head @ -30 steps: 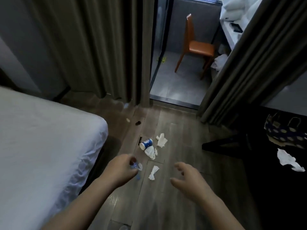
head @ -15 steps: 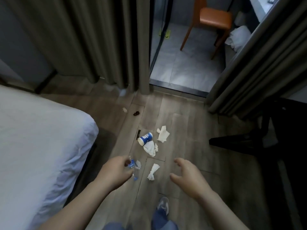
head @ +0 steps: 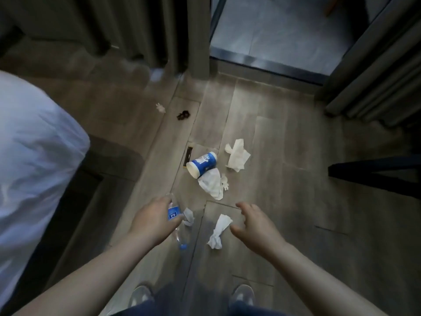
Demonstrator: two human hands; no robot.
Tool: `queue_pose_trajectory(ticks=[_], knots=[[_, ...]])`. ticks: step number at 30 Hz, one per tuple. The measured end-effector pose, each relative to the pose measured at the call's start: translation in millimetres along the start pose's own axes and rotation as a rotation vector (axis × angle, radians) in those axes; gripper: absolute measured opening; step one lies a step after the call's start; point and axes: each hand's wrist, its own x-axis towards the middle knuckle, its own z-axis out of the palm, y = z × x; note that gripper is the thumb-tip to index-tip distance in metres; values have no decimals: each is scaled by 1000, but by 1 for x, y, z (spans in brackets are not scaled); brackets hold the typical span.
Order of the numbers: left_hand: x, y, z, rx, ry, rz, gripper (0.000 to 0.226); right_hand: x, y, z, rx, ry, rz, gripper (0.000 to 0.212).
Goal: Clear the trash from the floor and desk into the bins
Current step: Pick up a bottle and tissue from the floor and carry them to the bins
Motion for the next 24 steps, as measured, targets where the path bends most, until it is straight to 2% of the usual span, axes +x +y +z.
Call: queue_pose_trajectory(ticks=[6, 11, 13, 17, 21, 24], knots=[[108, -67, 133, 184, -68, 165, 62, 131, 57, 125, -219, -73, -148, 57], [154, -95, 185, 338, -21, 278, 60, 184, 81, 182, -559, -220, -334, 54], [156, -102, 194, 341, -13, 287, 62, 188, 85, 188, -649, -211, -371, 50], [143, -103, 203, 231, -56, 201, 69, 179, 86, 196, -667, -200, -366, 46], [142, -110, 223, 154, -91, 181, 80, 176, 103, 207, -567, -211, -335, 56], [147, -114, 232, 95, -73, 175, 77, 179, 115, 209, -548, -181, -312, 62]])
